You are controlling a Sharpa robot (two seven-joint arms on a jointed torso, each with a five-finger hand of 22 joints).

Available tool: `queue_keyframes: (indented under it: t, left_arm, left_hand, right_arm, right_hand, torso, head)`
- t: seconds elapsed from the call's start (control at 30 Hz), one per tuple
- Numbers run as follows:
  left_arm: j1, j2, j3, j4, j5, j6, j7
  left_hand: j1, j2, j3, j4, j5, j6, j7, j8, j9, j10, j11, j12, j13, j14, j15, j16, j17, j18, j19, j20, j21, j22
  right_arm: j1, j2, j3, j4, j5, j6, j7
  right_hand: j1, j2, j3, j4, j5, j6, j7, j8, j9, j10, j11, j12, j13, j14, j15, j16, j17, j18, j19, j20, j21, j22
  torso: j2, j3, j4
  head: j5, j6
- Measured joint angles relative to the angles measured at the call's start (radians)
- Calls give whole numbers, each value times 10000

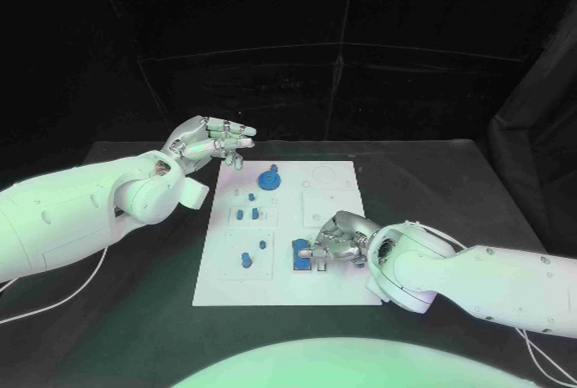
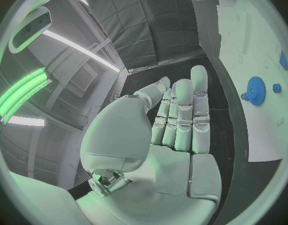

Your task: Assemble the parts on the task board

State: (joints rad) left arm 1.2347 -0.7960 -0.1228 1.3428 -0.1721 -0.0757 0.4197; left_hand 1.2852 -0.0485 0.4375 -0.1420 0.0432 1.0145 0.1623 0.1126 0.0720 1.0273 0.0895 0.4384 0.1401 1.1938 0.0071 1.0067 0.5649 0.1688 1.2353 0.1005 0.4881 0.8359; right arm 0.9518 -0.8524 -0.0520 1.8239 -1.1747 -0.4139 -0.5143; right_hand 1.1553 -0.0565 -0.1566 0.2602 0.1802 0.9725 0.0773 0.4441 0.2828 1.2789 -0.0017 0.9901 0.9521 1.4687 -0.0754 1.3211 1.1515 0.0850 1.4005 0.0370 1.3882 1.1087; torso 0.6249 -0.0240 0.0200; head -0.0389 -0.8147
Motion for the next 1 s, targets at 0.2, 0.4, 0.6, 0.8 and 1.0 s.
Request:
queue_keyframes:
  t: [0.2, 0.4, 0.6, 0.8, 1.0]
  left_arm:
    - [0, 8, 0, -8, 0, 3, -1]
    - [0, 18, 0, -24, 0, 7, -3]
    - [0, 21, 0, -33, 0, 12, -5]
    - [0, 20, 0, -33, 0, 15, -7]
    - [0, 3, 0, -24, 0, 16, -10]
  left_hand:
    - [0, 0, 0, 0, 0, 0, 0, 0, 0, 0, 0, 25, 0, 0, 0, 0, 0, 0, 0, 0, 0, 0]
    - [0, 0, 0, 0, 0, 0, 0, 0, 0, 0, 0, 40, 0, 0, 0, 0, 1, 0, 0, 0, 0, 1]
    - [0, 0, 0, 0, 0, 0, 0, 0, 0, 0, 0, 39, 0, 0, 0, 0, 1, 0, 0, 0, 0, 1]
    - [0, 0, 0, 0, 0, 0, 0, 0, 0, 0, 0, 39, -1, 0, 0, 0, 1, 0, 0, 0, 0, 2]
    - [0, 0, 0, 0, 0, 0, 0, 0, 0, 1, -1, 39, -1, 0, 0, 0, -7, 0, 0, 0, 0, 2]
  right_arm:
    - [1, 15, 0, 30, -102, 165, 211]
    - [1, 82, 0, 16, -446, 287, 237]
    - [0, 135, 0, -43, -757, 313, 171]
    - [0, 148, 0, -82, -970, 304, 86]
    - [0, -84, 0, 21, -1051, 222, 222]
  right_hand:
    - [958, 217, 145, -650, 521, 190, -147, 129, 160, 77, -77, 48, 131, 0, 0, 0, 115, -1, 5, -5, 0, 172]
    - [1308, 344, 167, -993, -126, 249, -181, 202, 270, 146, -145, 126, 241, -37, -36, 37, 168, 0, 56, -55, 48, 298]
    - [1308, 344, 168, -993, -151, 250, -181, 202, 288, 220, -143, 168, 289, -37, -36, 37, 197, 0, 91, -90, 86, 338]
    - [1308, 344, 168, -993, -181, 250, -181, 202, 296, 219, -143, 168, 296, -37, -36, 37, 196, 0, 91, -89, 85, 353]
    - [1334, 371, 71, -1089, -41, 145, -119, 188, 301, 219, -143, 85, 200, -37, -35, 37, 125, 1, 91, -89, 85, 255]
  torso:
    - [0, 2, -3]
    - [2, 2, -3]
    - [12, -2, -2]
    - [21, -4, -2]
    - [20, -4, -5]
  head:
    - [-4, 15]
    - [-6, 10]
    - [14, 16]
    - [19, -2]
    - [12, -13]
